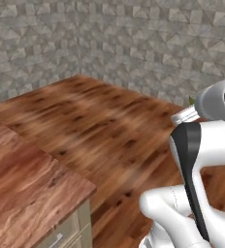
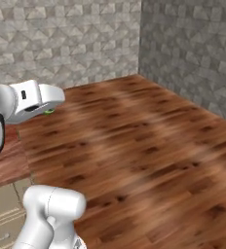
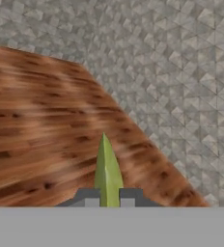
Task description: There is a bowl on the dining counter. Grab a lemon wedge from the fridge and place it in the bowl. Then get the liquor bottle and glass cup from the cabinet and place them next to the bowl.
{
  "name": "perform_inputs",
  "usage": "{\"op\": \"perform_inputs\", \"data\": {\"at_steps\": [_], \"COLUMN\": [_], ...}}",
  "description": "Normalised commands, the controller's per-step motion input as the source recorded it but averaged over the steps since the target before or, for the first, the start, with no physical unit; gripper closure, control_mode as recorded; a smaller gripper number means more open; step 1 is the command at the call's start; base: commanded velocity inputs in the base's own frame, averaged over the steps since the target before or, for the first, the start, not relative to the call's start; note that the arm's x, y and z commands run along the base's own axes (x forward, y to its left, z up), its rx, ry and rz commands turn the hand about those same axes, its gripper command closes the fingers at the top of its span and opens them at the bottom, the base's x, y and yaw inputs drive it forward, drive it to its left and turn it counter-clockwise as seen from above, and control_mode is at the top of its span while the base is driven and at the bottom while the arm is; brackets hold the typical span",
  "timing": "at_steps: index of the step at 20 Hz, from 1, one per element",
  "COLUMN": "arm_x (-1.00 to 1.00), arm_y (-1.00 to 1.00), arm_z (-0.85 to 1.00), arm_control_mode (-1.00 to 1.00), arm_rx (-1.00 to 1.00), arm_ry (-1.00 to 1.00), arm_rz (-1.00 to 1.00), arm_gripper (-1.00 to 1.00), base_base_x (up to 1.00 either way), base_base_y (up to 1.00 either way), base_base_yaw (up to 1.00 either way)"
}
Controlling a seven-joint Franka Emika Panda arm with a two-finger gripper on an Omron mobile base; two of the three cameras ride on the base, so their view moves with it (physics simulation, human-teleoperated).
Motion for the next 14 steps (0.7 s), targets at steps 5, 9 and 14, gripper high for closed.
{"op": "perform_inputs", "data": {"at_steps": [5, 9, 14], "arm_x": [0.0, 0.0, 0.0], "arm_y": [0.0, 0.0, 0.0], "arm_z": [0.0, 0.0, 0.0], "arm_control_mode": [1.0, 1.0, 1.0], "arm_rx": [0.0, 0.0, 0.0], "arm_ry": [0.0, 0.0, 0.0], "arm_rz": [0.0, 0.0, 0.0], "arm_gripper": [1.0, 1.0, 1.0], "base_base_x": [1.0, 1.0, 1.0], "base_base_y": [-0.38, -0.23, -0.09], "base_base_yaw": [-0.01, 0.07, 0.26]}}
